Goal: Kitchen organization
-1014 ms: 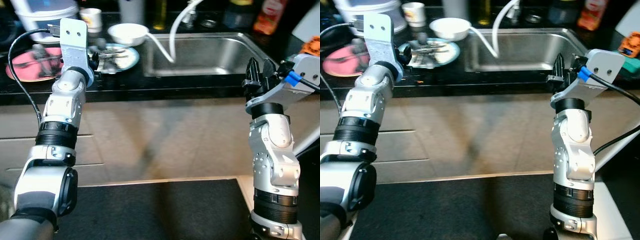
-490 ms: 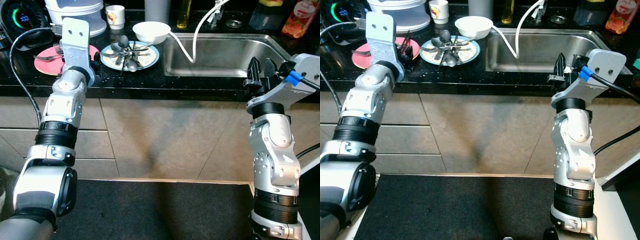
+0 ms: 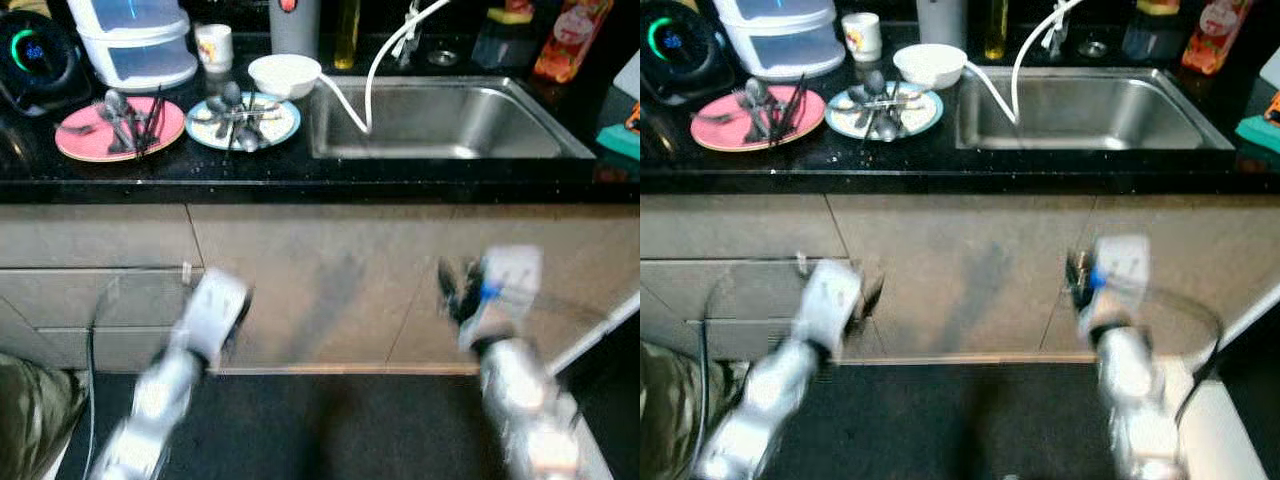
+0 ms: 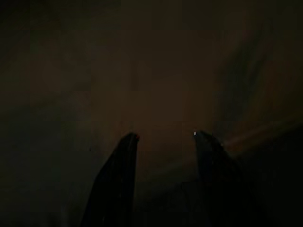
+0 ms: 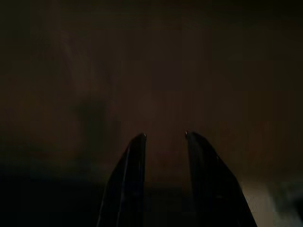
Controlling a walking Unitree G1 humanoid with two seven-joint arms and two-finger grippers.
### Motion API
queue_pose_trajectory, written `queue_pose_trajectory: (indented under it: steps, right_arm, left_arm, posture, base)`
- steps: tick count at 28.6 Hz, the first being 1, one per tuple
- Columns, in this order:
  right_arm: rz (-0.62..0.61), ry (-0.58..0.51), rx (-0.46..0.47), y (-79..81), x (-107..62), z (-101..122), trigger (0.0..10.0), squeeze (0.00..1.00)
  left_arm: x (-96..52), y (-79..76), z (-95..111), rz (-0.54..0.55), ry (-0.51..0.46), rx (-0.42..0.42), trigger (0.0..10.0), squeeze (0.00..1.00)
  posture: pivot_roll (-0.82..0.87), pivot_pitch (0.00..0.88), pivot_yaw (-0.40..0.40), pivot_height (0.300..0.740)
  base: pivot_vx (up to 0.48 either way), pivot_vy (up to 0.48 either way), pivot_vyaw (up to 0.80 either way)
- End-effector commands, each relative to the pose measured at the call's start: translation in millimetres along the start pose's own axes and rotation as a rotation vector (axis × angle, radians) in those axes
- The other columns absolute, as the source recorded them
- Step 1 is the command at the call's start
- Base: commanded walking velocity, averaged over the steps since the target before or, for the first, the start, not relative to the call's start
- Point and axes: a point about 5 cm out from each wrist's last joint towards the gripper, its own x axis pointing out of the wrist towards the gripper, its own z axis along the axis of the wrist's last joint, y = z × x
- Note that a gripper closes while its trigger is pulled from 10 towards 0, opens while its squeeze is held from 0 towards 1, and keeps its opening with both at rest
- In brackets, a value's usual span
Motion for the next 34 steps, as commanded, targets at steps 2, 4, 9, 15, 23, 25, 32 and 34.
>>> queue_pose_trajectory:
  steps: [2, 4, 9, 15, 23, 25, 32, 34]
  right_arm:
    - [-0.039, 0.119, -0.003, -2.6, -7.9, -35, 10.0, 0.0]
    - [-0.047, 0.144, 0.018, -2.6, -8.6, -41, 10.0, 0.0]
    - [-0.036, 0.226, 0.009, -2.7, -8.6, -61, 10.0, 0.0]
    - [-0.085, 0.418, -0.013, -11.9, -23.0, -107, 10.0, 0.0]
    - [-0.095, 0.598, -0.033, -16.0, -49.0, -140, 10.0, 0.0]
    - [-0.094, 0.61, -0.033, -16.3, -50.9, -142, 10.0, 0.0]
    - [-0.01, 0.714, -0.058, -7.4, -65.4, -159, 10.0, 0.0]
    - [0.008, 0.724, -0.059, -5.1, -66.2, -160, 10.0, 0.0]
  left_arm:
    - [-0.1, 4.1, -24, 0.077, 0.131, -0.143, 10.0, 0.0]
    - [1.3, 5.1, -24, 0.091, 0.129, -0.141, 10.0, 0.0]
    - [3.3, -2.7, -29, 0.019, 0.157, -0.053, 10.0, 0.0]
    - [3.8, -6.8, -58, -0.019, 0.295, -0.023, 10.0, 0.0]
    - [-11.7, -11.1, -92, -0.004, 0.457, 0.014, 10.0, 0.0]
    - [-12.9, -11.6, -95, -0.004, 0.467, 0.018, 10.0, 0.0]
    - [-26.3, -10.7, -115, -0.004, 0.566, 0.065, 10.0, 0.0]
    - [-29.3, -10.4, -119, -0.012, 0.586, 0.076, 10.0, 0.0]
  posture:
    - [0.01, 0.07, -0.05, 0.74]
    - [0.01, 0.07, -0.05, 0.74]
    - [0.01, 0.06, -0.053, 0.74]
    - [0.01, 0.056, -0.053, 0.74]
    - [-0.01, 0.046, -0.072, 0.74]
    - [-0.01, 0.046, -0.072, 0.74]
    - [-0.01, 0.036, -0.079, 0.74]
    - [-0.01, 0.032, -0.083, 0.74]
  base:
    - [0.0, 0.0, 0.0]
    - [0.0, 0.0, 0.0]
    - [0.0, 0.0, 0.0]
    - [0.0, 0.0, 0.0]
    - [0.0, 0.0, 0.0]
    - [0.0, 0.0, 0.0]
    - [0.0, 0.0, 0.0]
    - [0.0, 0.0, 0.0]
